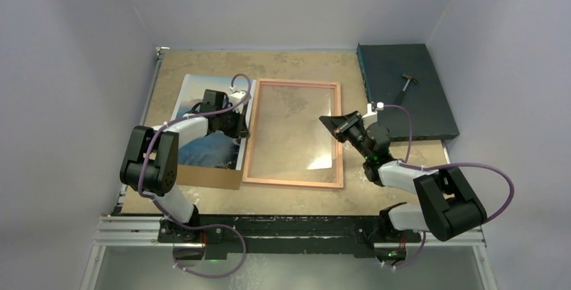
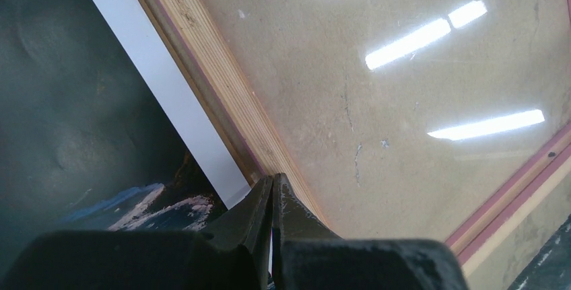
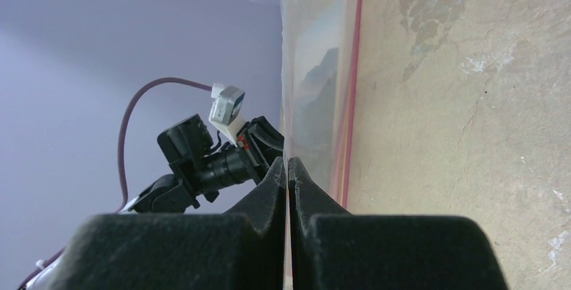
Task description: Put the photo into the frame
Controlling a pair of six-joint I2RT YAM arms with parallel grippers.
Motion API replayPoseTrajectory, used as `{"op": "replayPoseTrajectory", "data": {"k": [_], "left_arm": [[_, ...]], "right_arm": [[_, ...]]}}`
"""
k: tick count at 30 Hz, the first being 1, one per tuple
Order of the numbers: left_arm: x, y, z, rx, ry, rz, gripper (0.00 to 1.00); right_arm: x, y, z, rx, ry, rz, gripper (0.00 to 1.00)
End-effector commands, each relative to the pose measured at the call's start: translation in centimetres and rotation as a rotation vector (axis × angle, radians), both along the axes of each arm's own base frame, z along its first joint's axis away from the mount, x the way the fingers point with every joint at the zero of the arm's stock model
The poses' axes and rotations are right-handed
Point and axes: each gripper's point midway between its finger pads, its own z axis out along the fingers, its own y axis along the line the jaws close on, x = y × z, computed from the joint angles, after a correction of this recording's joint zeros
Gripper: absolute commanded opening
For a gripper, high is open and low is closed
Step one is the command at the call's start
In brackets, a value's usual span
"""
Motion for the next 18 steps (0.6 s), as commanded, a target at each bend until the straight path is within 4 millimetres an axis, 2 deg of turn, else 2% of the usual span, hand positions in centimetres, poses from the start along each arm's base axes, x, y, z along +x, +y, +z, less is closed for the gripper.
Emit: {"op": "replayPoseTrajectory", "data": {"k": [1, 9, 18], "left_arm": [[-1.2, -0.5, -0.3, 0.001, 0.013, -0.026, 0.0], [-1.2, -0.5, -0.3, 0.005, 0.011, -0.029, 0.0], [-1.1, -0.5, -0.1, 0.004, 0.006, -0.035, 0.0]], "right_arm": [[0.1, 0.8, 0.6, -0.024, -0.037, 0.03, 0.0], [0.6, 0.7, -0.8, -0.161, -0.032, 0.04, 0.0], [1.1, 0.7, -0.6, -0.189, -0.06, 0.034, 0.0]]}}
